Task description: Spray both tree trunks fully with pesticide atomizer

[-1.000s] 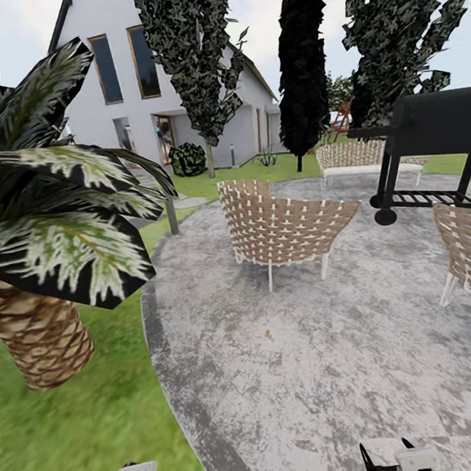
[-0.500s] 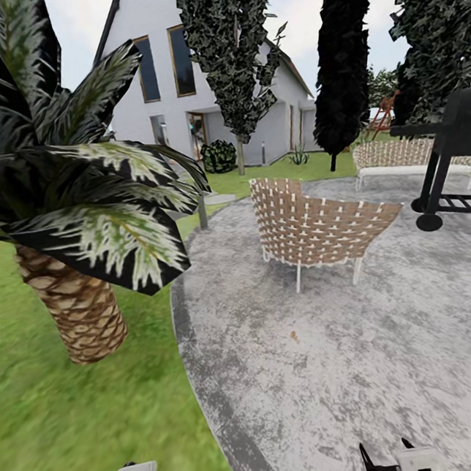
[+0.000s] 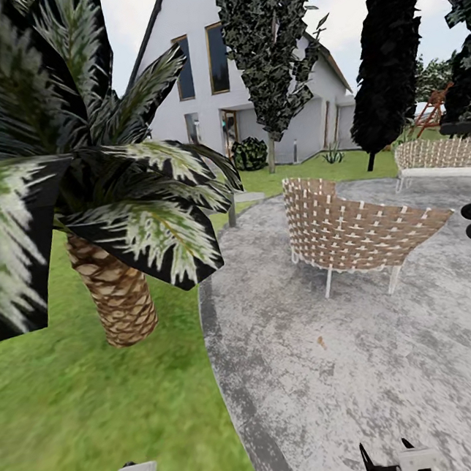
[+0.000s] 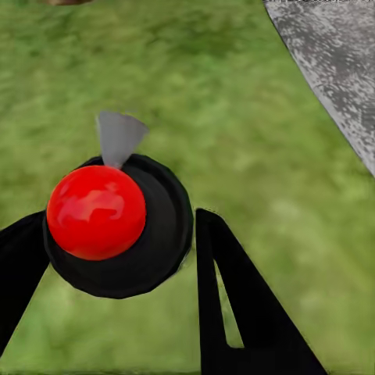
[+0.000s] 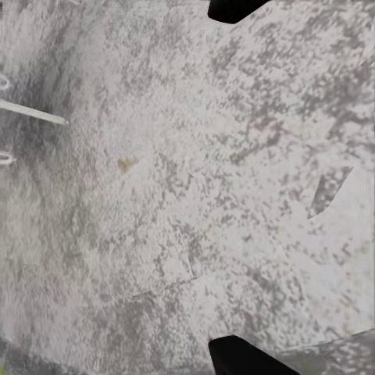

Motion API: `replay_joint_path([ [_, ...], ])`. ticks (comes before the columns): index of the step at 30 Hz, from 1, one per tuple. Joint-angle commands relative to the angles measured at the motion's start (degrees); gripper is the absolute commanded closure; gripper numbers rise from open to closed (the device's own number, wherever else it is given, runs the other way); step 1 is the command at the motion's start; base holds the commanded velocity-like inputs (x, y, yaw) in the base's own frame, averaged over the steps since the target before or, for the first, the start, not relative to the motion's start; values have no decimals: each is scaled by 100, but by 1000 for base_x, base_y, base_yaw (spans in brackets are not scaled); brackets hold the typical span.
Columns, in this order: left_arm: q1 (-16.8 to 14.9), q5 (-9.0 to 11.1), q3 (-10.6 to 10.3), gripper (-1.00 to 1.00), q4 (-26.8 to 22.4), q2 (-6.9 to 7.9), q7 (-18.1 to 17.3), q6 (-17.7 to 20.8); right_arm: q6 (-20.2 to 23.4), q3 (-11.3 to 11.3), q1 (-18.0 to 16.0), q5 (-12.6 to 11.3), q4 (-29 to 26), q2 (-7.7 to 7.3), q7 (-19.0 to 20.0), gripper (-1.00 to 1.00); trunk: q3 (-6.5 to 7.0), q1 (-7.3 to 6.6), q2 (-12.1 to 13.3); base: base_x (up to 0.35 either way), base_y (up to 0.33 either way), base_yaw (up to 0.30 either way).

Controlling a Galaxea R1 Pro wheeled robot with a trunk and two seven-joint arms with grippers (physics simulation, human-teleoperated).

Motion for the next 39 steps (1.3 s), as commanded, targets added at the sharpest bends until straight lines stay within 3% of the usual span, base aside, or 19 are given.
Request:
replay_joint_path([
  [1, 0, 1, 1, 100, 0, 0, 0, 0, 0, 0, 0, 0, 0, 0, 0, -100, 19, -23, 42, 0, 0, 279],
  [4, 0, 1, 1, 100, 0, 0, 0, 0, 0, -1, 0, 0, 0, 1, 0, -100, 72, -89, 162, 0, 0, 279],
  [39, 0, 1, 1, 100, 9, 0, 3, 9, 0, -1, 0, 0, 0, -2, 0, -100, 158, -89, 162, 0, 0, 272],
])
